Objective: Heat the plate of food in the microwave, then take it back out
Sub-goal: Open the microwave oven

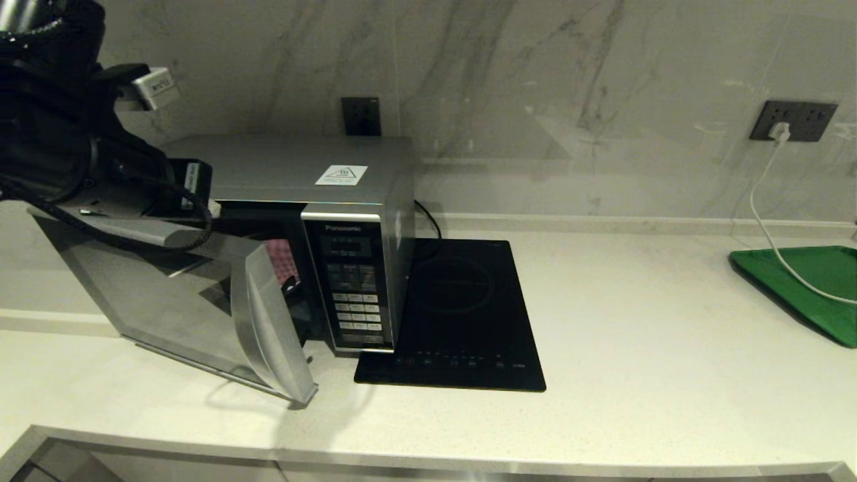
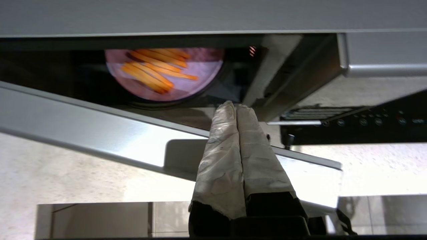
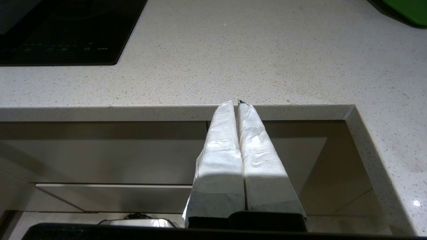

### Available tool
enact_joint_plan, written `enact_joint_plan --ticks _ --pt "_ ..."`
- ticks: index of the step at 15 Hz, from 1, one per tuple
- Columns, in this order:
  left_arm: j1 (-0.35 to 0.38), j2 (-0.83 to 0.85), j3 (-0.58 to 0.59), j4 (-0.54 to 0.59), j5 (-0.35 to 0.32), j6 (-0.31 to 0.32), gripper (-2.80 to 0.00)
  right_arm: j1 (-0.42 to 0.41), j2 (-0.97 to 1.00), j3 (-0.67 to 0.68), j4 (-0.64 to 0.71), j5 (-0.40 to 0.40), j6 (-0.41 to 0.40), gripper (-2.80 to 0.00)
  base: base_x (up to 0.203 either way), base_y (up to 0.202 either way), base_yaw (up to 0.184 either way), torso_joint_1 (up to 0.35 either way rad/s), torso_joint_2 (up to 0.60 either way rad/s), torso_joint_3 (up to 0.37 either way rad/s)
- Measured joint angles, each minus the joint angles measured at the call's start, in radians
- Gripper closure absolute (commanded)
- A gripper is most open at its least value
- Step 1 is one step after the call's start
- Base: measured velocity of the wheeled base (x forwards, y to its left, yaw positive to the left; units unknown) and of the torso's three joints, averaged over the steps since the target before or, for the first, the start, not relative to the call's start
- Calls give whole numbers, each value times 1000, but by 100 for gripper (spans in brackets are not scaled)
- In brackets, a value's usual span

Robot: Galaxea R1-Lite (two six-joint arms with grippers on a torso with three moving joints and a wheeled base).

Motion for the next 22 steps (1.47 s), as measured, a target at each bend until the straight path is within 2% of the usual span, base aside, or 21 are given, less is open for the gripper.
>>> enact_joint_plan --ticks 3,8,12,15,19,22 --pt "-11 18 8 -1 13 -26 0 0 0 0 0 0 0 0 0 0 0 0 0 0" --pt "-13 30 49 -5 78 -57 0 0 0 0 0 1 0 0 0 0 0 0 0 0" --pt "-8 -22 102 -3 212 -58 0 0 0 0 0 1 0 0 0 0 0 0 0 0" --pt "9 -102 178 -3 255 -58 0 0 0 0 0 1 0 0 0 0 0 0 0 0" --pt "88 -233 309 -3 260 -20 0 0 0 0 0 0 0 0 0 0 0 0 0 0" --pt "163 -313 346 0 257 14 0 0 0 0 0 0 0 0 0 0 0 0 0 0"
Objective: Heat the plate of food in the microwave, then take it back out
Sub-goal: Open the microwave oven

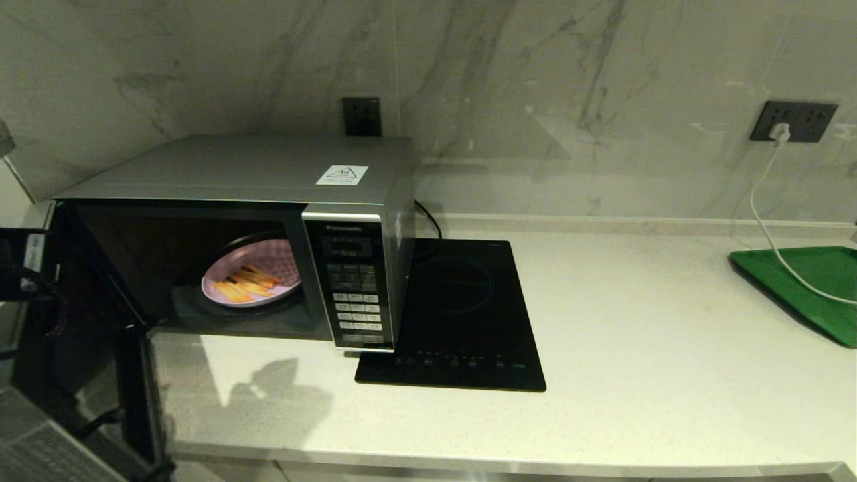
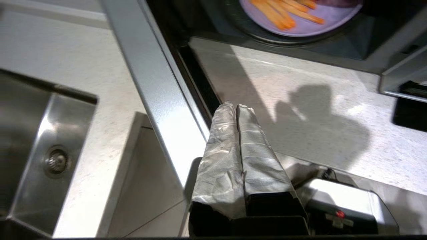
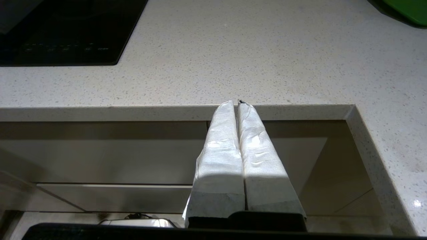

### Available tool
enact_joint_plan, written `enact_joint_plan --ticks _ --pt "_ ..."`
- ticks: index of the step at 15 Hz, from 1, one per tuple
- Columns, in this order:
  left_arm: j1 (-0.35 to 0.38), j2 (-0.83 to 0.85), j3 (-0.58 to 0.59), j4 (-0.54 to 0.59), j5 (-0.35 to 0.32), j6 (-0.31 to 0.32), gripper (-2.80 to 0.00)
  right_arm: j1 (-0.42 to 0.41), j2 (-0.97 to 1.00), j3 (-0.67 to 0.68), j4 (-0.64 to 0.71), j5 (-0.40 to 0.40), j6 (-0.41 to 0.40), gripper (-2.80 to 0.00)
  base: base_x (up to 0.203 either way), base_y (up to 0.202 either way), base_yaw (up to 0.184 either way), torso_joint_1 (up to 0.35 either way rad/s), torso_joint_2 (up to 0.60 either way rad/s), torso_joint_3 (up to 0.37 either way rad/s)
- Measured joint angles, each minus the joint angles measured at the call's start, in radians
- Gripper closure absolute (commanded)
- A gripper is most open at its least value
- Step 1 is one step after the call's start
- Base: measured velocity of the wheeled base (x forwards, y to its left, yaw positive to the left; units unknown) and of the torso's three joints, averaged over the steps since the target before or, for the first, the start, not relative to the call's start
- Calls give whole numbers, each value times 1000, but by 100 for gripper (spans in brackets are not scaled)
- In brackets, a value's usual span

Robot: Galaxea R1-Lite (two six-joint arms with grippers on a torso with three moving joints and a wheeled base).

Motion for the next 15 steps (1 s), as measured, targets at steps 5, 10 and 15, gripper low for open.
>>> enact_joint_plan --ticks 5,10,15 --pt "88 -68 4 -63 -46 48 0 0 0 0 0 -1 1 0 0 0 0 0 0 0" --pt "38 11 1 -93 -128 -202 0 0 0 0 0 0 0 0 0 0 0 0 0 0" --pt "40 211 6 -80 -353 -738 0 1 0 0 0 0 0 0 0 0 0 0 0 0"
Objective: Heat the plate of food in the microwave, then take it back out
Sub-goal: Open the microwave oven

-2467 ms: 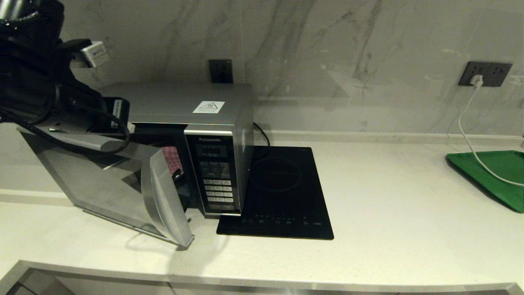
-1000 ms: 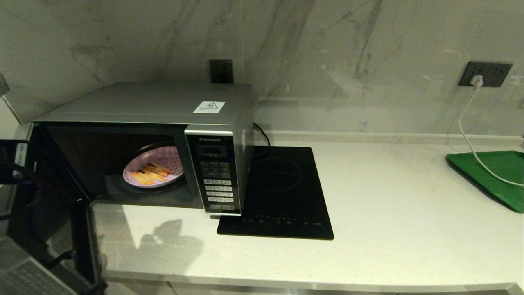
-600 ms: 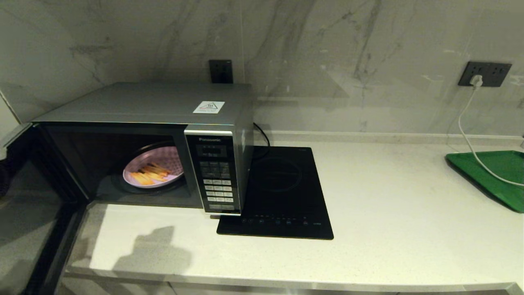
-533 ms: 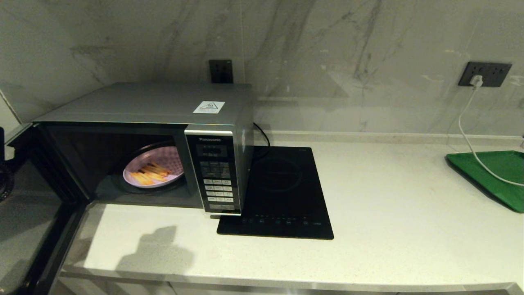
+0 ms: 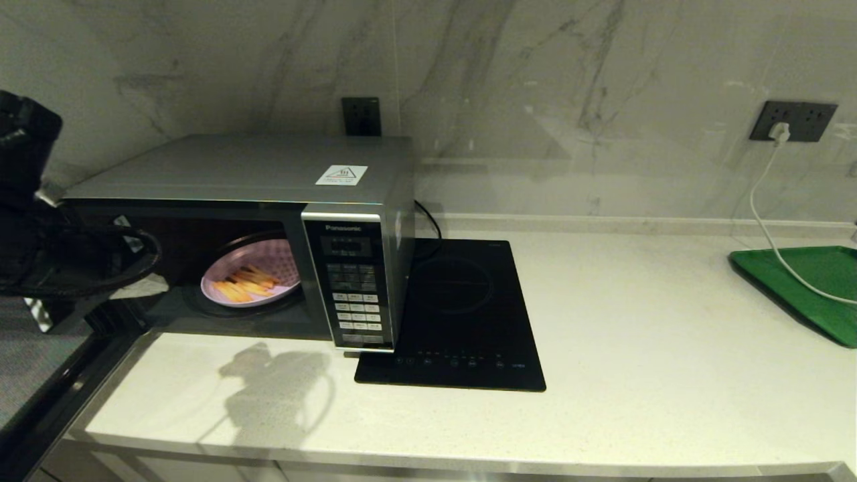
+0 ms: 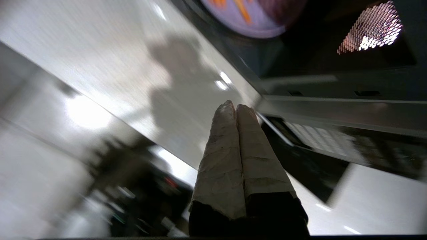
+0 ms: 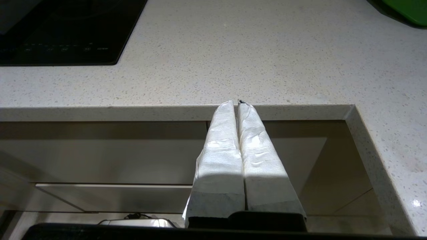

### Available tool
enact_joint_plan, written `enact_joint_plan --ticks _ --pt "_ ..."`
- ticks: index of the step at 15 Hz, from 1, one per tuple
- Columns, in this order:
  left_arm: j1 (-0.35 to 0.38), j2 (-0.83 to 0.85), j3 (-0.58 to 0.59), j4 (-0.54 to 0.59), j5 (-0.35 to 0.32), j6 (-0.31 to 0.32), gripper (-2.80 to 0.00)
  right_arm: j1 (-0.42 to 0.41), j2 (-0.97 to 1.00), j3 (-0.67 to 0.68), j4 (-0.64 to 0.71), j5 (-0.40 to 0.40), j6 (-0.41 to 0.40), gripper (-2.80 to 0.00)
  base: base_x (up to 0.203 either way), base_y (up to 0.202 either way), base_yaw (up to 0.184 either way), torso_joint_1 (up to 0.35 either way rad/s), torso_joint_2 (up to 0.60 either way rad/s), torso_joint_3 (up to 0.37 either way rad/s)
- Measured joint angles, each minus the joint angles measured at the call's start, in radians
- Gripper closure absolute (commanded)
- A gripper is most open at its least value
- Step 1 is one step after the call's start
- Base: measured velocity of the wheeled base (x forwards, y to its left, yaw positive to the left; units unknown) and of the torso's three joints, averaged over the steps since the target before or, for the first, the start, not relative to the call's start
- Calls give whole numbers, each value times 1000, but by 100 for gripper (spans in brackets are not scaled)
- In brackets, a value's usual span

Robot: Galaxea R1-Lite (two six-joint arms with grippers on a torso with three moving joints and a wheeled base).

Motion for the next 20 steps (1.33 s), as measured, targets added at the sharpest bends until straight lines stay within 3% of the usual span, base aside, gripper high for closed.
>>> enact_joint_plan --ticks 1,2,7,11,20 --pt "16 37 1 -2 -60 -86 0 0 0 0 0 0 0 0 0 0 0 0 0 0" --pt "39 76 1 -9 -102 -158 -280 0 0 0 0 0 0 0 0 0 0 0 0 0" --pt "168 222 15 -137 -175 -347 -280 0 0 0 0 0 0 0 0 0 0 0 0 0" --pt "170 279 19 -212 -181 -404 -280 0 0 0 0 -1 0 0 0 0 0 0 0 0" --pt "117 423 -7 -260 -180 -494 -280 0 0 0 0 0 0 0 0 0 0 0 0 0"
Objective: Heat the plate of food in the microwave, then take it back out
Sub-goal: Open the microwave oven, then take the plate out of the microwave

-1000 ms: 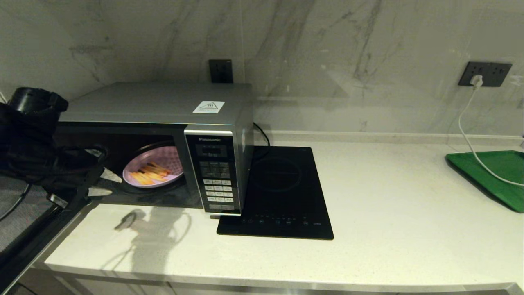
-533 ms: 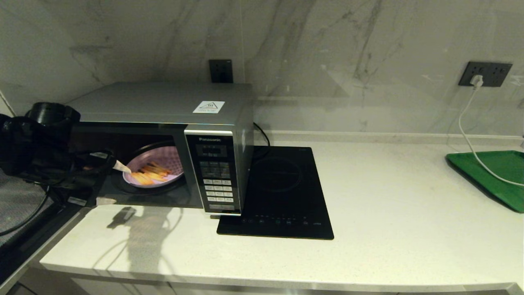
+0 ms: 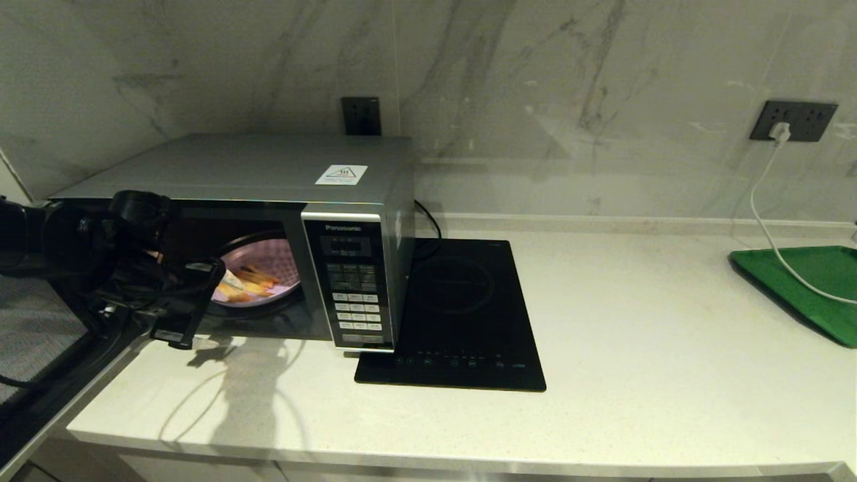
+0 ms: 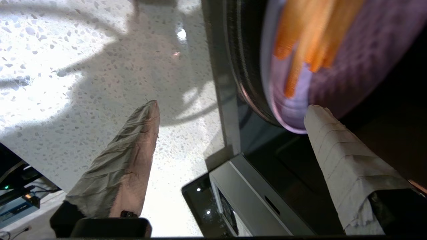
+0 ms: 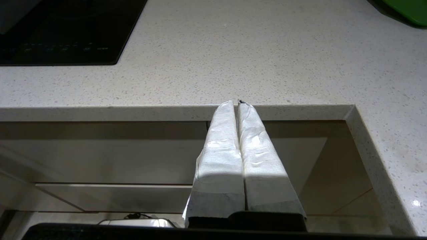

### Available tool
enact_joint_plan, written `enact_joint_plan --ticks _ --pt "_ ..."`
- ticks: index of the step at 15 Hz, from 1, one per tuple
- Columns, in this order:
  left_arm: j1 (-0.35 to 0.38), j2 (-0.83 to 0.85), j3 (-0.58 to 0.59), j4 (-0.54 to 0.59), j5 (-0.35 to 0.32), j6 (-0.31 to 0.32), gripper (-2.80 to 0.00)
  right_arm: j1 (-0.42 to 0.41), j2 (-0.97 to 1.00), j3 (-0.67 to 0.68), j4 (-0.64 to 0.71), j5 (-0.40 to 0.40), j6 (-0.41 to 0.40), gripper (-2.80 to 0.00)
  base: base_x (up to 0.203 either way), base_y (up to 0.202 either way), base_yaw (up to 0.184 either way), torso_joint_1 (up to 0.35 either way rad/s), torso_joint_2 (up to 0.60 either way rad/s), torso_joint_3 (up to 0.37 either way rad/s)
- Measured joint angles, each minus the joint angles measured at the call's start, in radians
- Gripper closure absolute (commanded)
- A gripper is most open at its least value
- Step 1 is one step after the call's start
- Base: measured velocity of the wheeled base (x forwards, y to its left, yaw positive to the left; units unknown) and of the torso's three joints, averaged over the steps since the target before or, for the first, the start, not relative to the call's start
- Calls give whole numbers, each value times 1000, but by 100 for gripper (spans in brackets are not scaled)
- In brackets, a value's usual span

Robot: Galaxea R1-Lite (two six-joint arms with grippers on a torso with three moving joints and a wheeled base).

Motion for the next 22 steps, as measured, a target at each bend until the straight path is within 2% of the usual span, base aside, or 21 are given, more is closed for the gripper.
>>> enact_joint_plan --ticks 15,16,22 --pt "5 93 -3 -5 11 -1 -280 0 0 0 0 0 0 0 0 0 0 0 0 0" --pt "5 96 -3 -4 11 -1 0 0 0 0 0 -1 0 0 0 0 0 0 0 0" --pt "4 99 4 -31 11 1 0 0 0 0 0 0 0 0 0 0 0 0 0 0"
